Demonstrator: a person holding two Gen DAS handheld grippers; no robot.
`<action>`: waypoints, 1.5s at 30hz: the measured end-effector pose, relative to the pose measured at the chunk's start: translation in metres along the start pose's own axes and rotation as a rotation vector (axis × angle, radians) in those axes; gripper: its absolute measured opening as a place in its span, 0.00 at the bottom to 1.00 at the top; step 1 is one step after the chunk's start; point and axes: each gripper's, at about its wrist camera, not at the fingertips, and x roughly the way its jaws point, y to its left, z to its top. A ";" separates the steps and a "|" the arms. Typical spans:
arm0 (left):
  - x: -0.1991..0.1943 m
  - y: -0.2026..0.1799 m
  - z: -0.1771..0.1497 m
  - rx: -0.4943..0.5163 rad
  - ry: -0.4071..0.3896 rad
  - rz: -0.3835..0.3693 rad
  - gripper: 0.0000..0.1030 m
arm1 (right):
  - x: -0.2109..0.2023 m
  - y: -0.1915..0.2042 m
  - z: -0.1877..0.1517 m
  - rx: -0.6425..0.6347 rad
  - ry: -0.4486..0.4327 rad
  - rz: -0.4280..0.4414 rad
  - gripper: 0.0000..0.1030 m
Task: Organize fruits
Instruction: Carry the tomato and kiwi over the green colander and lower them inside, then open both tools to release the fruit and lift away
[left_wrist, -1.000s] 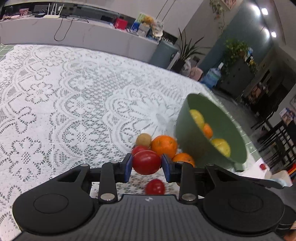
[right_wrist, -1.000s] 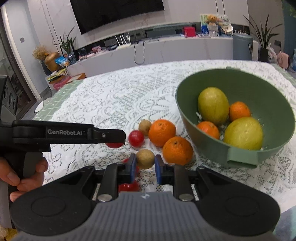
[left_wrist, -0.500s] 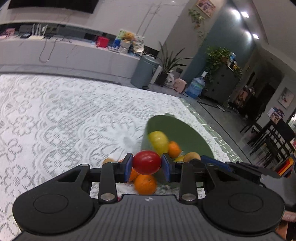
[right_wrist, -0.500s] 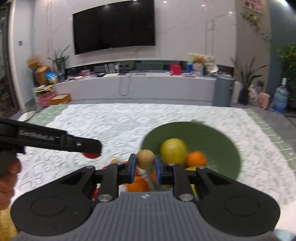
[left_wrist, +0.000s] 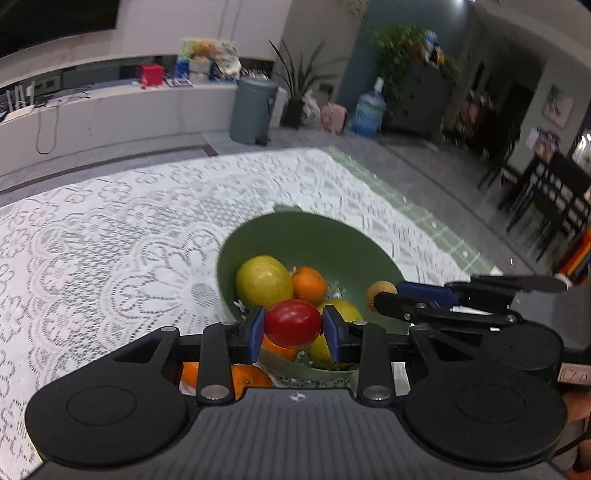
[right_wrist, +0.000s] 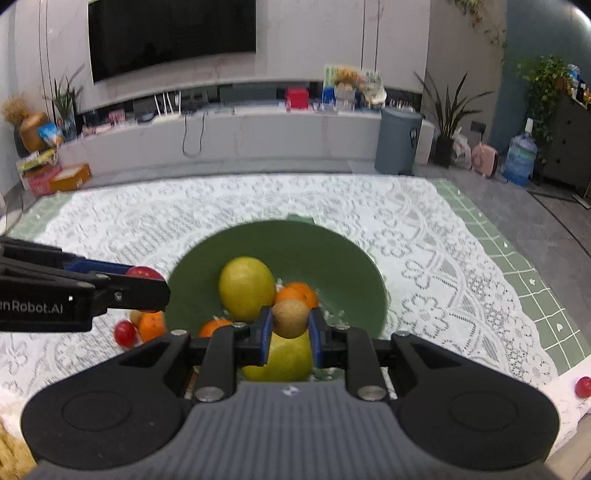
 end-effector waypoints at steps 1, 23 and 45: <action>0.005 -0.002 0.001 0.009 0.015 0.005 0.37 | 0.004 0.000 0.000 -0.008 0.015 -0.002 0.16; 0.051 -0.015 0.003 0.118 0.174 0.084 0.37 | 0.028 -0.008 -0.005 0.036 0.111 0.035 0.08; 0.062 -0.016 0.001 0.115 0.200 0.080 0.42 | 0.029 -0.011 -0.006 0.065 0.099 0.041 0.23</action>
